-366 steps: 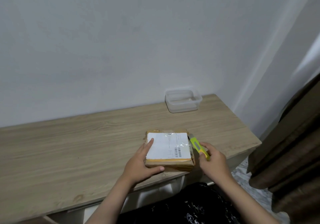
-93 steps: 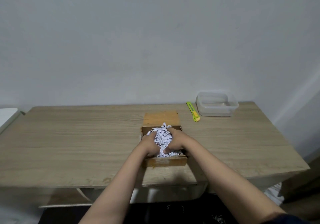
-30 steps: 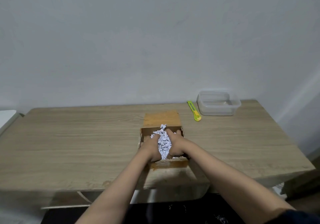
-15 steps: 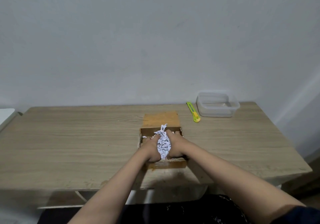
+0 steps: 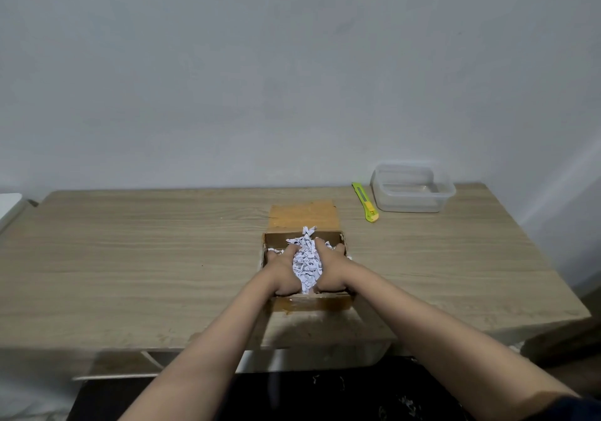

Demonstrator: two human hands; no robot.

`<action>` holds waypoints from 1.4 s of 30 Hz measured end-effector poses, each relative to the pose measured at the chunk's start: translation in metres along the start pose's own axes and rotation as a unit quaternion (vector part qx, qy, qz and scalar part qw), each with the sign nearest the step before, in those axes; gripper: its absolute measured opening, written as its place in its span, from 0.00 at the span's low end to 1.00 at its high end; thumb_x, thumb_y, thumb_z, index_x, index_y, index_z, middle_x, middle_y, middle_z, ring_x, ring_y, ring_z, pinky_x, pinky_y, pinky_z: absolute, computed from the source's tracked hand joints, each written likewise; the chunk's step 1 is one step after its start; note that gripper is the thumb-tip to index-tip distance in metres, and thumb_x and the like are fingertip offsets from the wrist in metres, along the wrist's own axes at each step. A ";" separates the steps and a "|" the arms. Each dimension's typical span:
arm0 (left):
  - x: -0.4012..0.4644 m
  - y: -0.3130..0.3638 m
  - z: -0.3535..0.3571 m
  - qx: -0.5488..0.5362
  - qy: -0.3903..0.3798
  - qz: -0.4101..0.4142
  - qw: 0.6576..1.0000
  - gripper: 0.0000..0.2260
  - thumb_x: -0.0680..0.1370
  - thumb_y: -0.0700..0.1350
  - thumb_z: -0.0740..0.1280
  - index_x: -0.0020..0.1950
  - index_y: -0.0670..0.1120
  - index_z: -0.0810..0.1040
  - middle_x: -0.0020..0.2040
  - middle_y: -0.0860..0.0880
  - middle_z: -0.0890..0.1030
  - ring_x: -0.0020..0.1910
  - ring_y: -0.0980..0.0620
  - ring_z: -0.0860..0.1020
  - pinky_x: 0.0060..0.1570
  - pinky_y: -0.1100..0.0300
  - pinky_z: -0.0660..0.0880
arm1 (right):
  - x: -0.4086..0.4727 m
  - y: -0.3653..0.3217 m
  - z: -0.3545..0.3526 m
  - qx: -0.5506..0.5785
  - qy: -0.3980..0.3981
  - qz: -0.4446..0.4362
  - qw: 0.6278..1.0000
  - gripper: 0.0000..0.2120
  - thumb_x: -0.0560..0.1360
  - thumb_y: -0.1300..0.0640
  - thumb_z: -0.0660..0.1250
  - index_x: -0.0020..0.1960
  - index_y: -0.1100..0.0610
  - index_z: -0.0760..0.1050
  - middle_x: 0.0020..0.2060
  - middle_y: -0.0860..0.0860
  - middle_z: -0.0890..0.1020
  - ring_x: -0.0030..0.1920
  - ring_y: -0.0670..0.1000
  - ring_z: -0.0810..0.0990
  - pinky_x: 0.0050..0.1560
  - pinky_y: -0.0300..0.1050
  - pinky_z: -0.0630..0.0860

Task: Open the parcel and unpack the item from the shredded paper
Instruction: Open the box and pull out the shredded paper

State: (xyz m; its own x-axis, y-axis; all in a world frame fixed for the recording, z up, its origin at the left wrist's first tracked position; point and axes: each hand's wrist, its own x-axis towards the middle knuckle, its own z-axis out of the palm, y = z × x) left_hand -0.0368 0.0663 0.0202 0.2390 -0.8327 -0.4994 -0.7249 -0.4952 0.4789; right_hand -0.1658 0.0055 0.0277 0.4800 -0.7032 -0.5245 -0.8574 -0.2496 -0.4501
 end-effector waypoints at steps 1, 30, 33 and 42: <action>0.001 -0.001 0.001 -0.013 0.004 0.007 1.000 0.35 0.70 0.42 0.68 0.73 0.55 0.57 0.67 0.37 0.58 0.63 0.42 0.71 0.61 0.60 0.68 | -0.001 0.002 0.000 0.011 0.003 -0.005 1.000 0.50 0.68 0.57 0.73 0.76 0.49 0.40 0.73 0.64 0.44 0.72 0.64 0.60 0.65 0.47 0.67; -0.003 -0.006 0.006 -0.068 0.045 0.045 0.996 0.39 0.68 0.43 0.73 0.74 0.50 0.58 0.68 0.40 0.62 0.65 0.43 0.70 0.65 0.59 0.67 | 0.010 0.002 0.008 0.051 0.028 0.014 0.998 0.48 0.60 0.56 0.77 0.72 0.48 0.53 0.67 0.58 0.55 0.64 0.60 0.69 0.62 0.48 0.72; -0.003 -0.005 0.006 -0.072 0.050 0.043 0.995 0.39 0.68 0.42 0.73 0.75 0.49 0.56 0.69 0.41 0.62 0.66 0.44 0.69 0.64 0.61 0.66 | 0.012 0.003 0.013 0.045 0.043 -0.002 0.998 0.52 0.60 0.54 0.77 0.74 0.48 0.49 0.69 0.56 0.55 0.70 0.58 0.63 0.67 0.49 0.68; 0.002 -0.006 0.006 -0.083 0.044 0.049 0.994 0.37 0.64 0.45 0.72 0.71 0.51 0.62 0.64 0.43 0.69 0.61 0.44 0.74 0.61 0.56 0.72 | 0.010 0.005 0.011 0.054 0.047 -0.038 0.997 0.45 0.59 0.55 0.76 0.69 0.46 0.55 0.62 0.57 0.62 0.62 0.59 0.67 0.60 0.47 0.72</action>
State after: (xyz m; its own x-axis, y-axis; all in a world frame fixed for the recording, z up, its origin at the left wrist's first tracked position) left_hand -0.0355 0.0695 0.0125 0.2333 -0.8943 -0.3817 -0.6327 -0.4377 0.6388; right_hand -0.1635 0.0044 0.0118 0.5184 -0.7461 -0.4178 -0.7917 -0.2342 -0.5642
